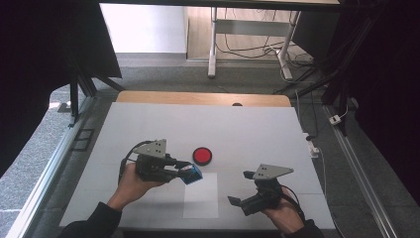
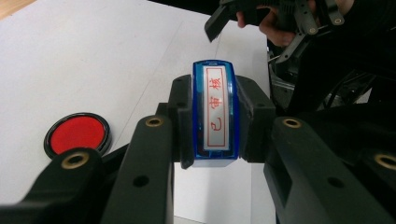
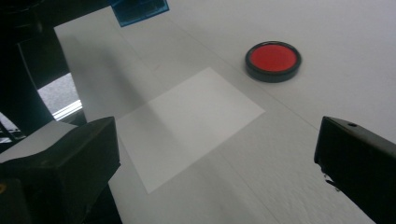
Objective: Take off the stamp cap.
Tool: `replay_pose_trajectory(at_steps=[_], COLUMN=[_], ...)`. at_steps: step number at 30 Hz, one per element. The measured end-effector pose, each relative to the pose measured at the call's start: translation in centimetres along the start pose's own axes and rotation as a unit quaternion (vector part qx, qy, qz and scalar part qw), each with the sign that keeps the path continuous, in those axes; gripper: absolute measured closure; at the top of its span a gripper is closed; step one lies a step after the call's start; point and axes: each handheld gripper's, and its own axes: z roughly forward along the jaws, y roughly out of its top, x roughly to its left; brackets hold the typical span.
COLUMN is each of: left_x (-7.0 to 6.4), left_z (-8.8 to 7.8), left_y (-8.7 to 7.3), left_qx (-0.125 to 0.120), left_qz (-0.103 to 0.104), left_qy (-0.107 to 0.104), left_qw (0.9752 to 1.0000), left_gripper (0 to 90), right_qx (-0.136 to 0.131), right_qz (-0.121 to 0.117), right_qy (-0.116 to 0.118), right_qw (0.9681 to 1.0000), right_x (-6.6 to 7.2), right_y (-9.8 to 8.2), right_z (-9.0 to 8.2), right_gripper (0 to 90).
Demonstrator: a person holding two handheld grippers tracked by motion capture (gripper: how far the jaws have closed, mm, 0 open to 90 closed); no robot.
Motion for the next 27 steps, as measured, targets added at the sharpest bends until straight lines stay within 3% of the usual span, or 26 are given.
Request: replay_pose_trajectory(at_steps=[3, 7, 8, 10, 18, 27], left_x=[-0.1, -0.1, -0.1, -0.1, -0.1, -0.2], left_z=[-0.1, 0.0, 0.0, 0.0, 0.1, 0.5], left_y=[0.0, 0.0, 0.0, 0.0, 0.1, 0.1], left_qx=[0.0, 0.0, 0.0, 0.0, -0.006, -0.004], left_qz=[0.003, 0.006, 0.006, 0.007, 0.017, 0.031], left_qy=[-0.003, -0.01, -0.013, -0.014, -0.029, -0.057], left_qw=[1.0, 0.9999, 0.9999, 0.9999, 0.9994, 0.9979], left_gripper=[70.6, 70.6, 70.6, 70.6, 70.6, 70.6], right_qx=[0.017, 0.02, 0.021, 0.026, 0.033, 0.033], right_qz=[-0.016, -0.026, -0.032, -0.035, -0.046, -0.064], right_qy=[0.003, 0.016, 0.032, 0.044, 0.077, 0.126], right_qw=[0.9997, 0.9993, 0.9987, 0.9981, 0.9954, 0.9894], right_x=[0.4, 0.8, 1.0, 1.1, 1.5, 2.4], right_y=[0.5, 1.0, 1.3, 1.6, 2.5, 3.7], right_z=[1.2, 1.9, 2.3, 2.8, 4.3, 6.4], right_gripper=[0.0, 0.0, 0.0, 0.0, 0.0, 0.0])
